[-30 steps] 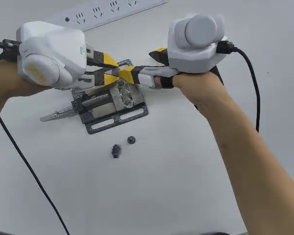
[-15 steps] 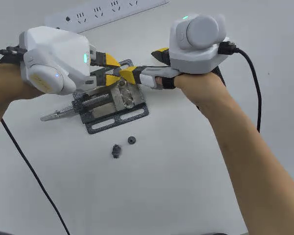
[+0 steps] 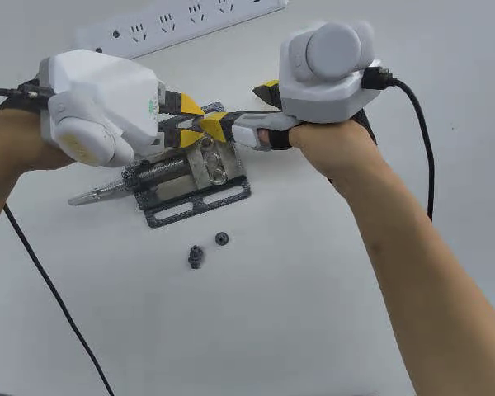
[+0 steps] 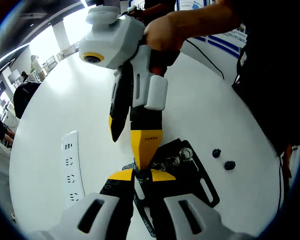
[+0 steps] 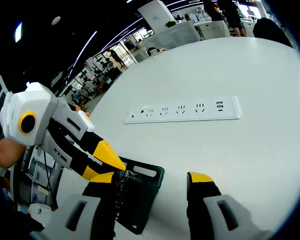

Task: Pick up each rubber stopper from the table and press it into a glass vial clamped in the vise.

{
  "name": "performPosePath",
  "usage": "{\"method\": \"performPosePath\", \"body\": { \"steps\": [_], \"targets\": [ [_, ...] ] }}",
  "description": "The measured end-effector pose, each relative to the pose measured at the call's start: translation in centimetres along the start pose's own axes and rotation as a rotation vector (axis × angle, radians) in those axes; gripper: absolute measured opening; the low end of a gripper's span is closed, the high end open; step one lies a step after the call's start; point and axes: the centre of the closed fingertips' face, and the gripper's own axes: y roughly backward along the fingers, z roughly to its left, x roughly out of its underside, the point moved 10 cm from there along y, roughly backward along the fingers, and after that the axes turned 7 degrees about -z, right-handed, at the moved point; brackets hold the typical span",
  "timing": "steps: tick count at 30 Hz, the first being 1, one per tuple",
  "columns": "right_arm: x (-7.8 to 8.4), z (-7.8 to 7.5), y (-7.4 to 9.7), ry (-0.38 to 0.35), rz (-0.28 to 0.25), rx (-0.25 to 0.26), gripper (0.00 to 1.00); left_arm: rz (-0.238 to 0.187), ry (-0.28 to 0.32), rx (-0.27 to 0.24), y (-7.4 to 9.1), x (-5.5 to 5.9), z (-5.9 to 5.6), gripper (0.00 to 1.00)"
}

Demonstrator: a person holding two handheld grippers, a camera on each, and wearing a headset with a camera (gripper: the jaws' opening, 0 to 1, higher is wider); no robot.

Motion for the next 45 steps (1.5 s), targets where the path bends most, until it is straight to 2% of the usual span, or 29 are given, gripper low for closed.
{"method": "performPosePath", "body": {
  "steps": [15, 25, 45],
  "targets": [
    [0.10, 0.44, -0.22, 0.028, 0.009, 0.004, 0.55, 0.015, -0.020, 0.003, 0.04, 0.27, 0.13, 0.05],
    [-0.31, 0.72, -0.09, 0.003, -0.001, -0.014, 0.53, 0.014, -0.022, -0.011, 0.44, -0.16, 0.24, 0.05],
    [-0.06, 0.47, -0.37, 0.021, 0.021, -0.007, 0.54, -0.001, 0.017, 0.009, 0.18, 0.25, 0.19, 0.05]
  ]
}}
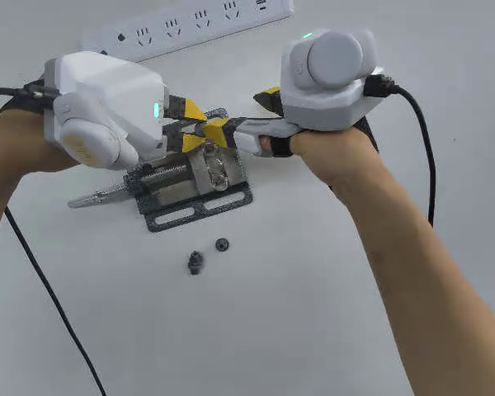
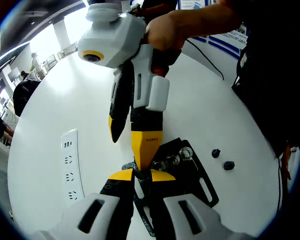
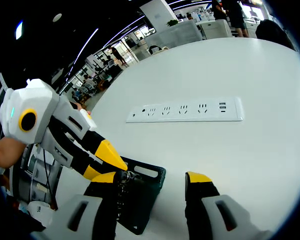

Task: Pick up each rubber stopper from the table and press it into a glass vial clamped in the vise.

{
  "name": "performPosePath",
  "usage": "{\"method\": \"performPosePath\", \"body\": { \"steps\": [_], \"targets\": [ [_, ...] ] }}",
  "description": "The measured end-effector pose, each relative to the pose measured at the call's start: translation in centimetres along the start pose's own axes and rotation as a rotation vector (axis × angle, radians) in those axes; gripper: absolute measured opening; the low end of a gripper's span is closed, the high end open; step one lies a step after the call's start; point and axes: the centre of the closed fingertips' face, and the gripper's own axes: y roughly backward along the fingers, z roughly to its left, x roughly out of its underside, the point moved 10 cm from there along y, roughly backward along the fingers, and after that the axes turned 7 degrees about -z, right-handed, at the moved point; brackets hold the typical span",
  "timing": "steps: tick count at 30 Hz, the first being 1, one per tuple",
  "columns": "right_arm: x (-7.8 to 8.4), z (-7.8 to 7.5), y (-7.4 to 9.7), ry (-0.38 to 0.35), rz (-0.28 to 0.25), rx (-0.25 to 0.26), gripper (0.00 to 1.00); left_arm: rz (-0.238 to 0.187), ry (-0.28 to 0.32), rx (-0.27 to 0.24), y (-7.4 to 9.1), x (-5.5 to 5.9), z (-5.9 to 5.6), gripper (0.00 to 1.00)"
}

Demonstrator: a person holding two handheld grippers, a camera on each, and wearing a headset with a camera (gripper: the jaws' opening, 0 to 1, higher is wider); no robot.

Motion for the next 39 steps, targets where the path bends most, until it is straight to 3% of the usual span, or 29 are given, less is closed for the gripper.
{"method": "performPosePath", "body": {
  "steps": [6, 13, 28, 36, 39],
  "targets": [
    [0.0, -0.2, -0.1, -0.008, 0.009, -0.001, 0.54, -0.017, 0.036, 0.004, -0.1, 0.1, 0.1, 0.05],
    [0.0, 0.0, 0.0, 0.000, 0.031, -0.016, 0.51, -0.015, 0.039, 0.012, -0.1, 0.1, 0.0, 0.04],
    [0.4, 0.3, 0.2, 0.035, 0.055, -0.016, 0.49, -0.013, 0.011, 0.026, -0.3, -0.1, -0.4, 0.05],
    [0.3, 0.3, 0.4, 0.050, 0.058, 0.006, 0.50, -0.021, 0.048, 0.012, 0.0, 0.2, -0.5, 0.09],
    [0.3, 0.1, 0.3, 0.069, 0.059, 0.013, 0.51, -0.050, 0.080, -0.005, 0.8, -0.2, -0.4, 0.12]
  ]
}}
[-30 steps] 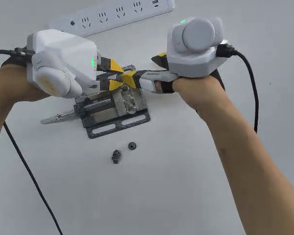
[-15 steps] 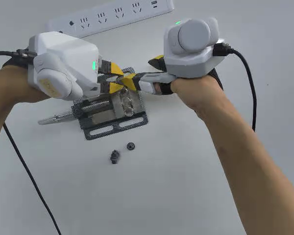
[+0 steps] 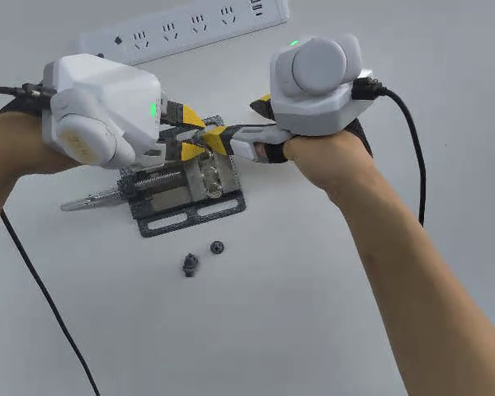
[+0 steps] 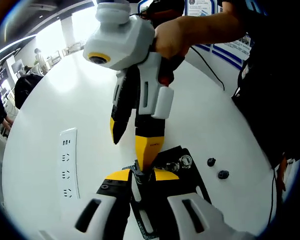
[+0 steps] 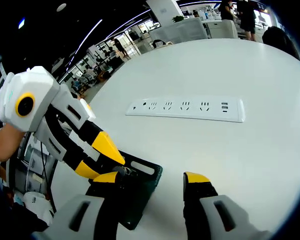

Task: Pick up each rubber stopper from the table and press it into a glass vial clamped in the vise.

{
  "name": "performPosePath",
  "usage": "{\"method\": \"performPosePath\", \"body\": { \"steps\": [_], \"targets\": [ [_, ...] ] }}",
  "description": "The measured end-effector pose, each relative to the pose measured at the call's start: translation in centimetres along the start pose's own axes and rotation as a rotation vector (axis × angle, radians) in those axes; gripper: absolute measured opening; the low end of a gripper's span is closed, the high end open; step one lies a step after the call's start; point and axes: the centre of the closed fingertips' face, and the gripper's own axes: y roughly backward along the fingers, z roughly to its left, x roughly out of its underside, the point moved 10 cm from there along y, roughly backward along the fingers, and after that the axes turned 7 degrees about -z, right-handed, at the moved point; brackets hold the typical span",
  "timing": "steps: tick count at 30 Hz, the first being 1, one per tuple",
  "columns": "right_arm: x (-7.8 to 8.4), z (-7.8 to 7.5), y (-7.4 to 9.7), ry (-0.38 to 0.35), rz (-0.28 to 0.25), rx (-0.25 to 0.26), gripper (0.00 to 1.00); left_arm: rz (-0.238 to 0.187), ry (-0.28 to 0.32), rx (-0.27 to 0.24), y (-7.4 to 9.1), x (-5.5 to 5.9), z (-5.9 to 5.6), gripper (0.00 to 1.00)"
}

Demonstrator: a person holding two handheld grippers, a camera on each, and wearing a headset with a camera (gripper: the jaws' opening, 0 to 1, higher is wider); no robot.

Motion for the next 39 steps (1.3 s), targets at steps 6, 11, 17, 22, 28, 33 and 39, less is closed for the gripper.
{"method": "performPosePath", "body": {
  "steps": [6, 11, 17, 22, 28, 33, 39],
  "targets": [
    [0.0, 0.0, 0.0, 0.010, -0.002, 0.002, 0.51, -0.004, -0.004, 0.006, 0.6, -0.1, -0.3, 0.04],
    [-0.1, 0.2, 0.0, 0.029, -0.009, 0.001, 0.50, -0.001, -0.004, 0.007, 0.1, -0.1, -0.3, 0.00],
    [-0.1, 0.4, 0.2, 0.031, -0.020, -0.008, 0.47, 0.002, 0.011, 0.011, 0.0, -0.2, -0.2, 0.00],
    [-0.1, 0.5, 0.1, 0.041, -0.032, -0.032, 0.43, 0.012, 0.032, 0.014, -0.1, -0.2, -0.1, 0.00],
    [0.2, 0.7, 0.4, 0.080, -0.049, -0.067, 0.38, 0.017, 0.035, 0.018, -0.3, -0.4, 0.0, 0.00],
    [0.1, 0.8, 1.0, 0.098, -0.118, -0.119, 0.32, 0.015, 0.039, 0.021, -0.3, -0.5, 0.1, 0.00],
    [0.1, 1.6, 1.2, 0.227, -0.144, -0.224, 0.24, 0.016, 0.040, 0.020, -0.3, -0.5, 0.1, 0.00]
  ]
}}
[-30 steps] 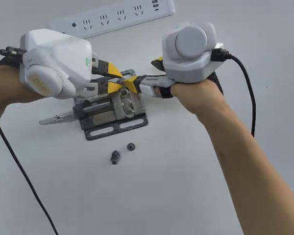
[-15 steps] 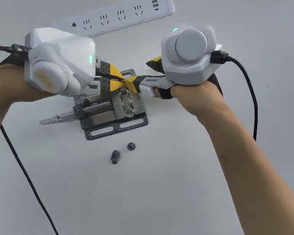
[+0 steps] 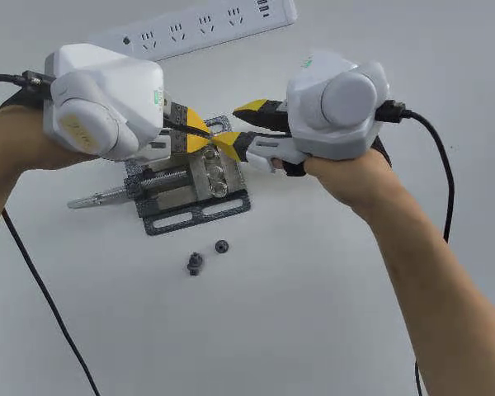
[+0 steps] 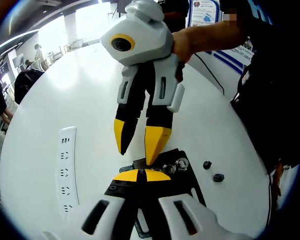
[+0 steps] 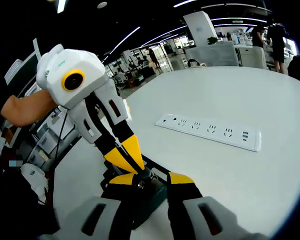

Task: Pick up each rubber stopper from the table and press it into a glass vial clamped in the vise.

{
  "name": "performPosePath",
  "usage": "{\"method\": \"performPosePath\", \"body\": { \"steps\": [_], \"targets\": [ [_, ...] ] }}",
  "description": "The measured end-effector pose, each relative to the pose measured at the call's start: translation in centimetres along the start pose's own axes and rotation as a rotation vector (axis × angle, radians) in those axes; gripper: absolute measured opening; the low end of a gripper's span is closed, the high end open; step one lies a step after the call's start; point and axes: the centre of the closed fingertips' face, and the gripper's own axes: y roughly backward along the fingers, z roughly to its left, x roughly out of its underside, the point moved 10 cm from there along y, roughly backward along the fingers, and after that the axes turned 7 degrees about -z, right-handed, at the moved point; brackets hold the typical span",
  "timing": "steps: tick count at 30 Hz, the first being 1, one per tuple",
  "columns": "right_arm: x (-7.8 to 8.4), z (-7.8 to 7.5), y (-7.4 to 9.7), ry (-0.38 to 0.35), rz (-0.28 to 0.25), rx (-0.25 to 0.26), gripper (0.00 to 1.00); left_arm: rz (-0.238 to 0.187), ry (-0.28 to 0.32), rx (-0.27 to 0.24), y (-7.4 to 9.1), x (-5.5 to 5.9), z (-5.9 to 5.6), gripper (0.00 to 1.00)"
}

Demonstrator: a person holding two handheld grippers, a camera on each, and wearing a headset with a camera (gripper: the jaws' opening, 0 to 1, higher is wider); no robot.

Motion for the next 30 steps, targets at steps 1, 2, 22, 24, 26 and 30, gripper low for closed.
{"method": "performPosePath", "body": {
  "steps": [1, 2, 22, 24, 26, 30],
  "targets": [
    [0.1, 0.2, 0.0, 0.010, 0.000, -0.027, 0.24, -0.001, 0.002, -0.001, 0.0, 0.2, 0.1, 0.00],
    [0.2, 0.3, 0.0, 0.023, 0.003, -0.039, 0.24, -0.001, 0.001, 0.000, 0.0, 0.2, 0.1, 0.00],
    [1.5, 1.3, -2.3, 0.160, -0.102, -0.056, 0.14, -0.002, 0.020, -0.009, 0.7, 0.7, -0.1, 0.00],
    [1.3, 1.5, -2.4, 0.196, -0.116, -0.045, 0.13, -0.004, 0.021, -0.011, 0.7, 0.8, 0.0, 0.00],
    [1.3, 1.5, -2.6, 0.217, -0.115, -0.041, 0.14, -0.007, 0.023, -0.010, 0.7, 0.9, 0.1, 0.00],
    [1.1, 1.4, -2.6, 0.255, -0.107, -0.032, 0.12, -0.006, 0.024, -0.007, 0.6, 0.7, 0.1, 0.00]
  ]
}}
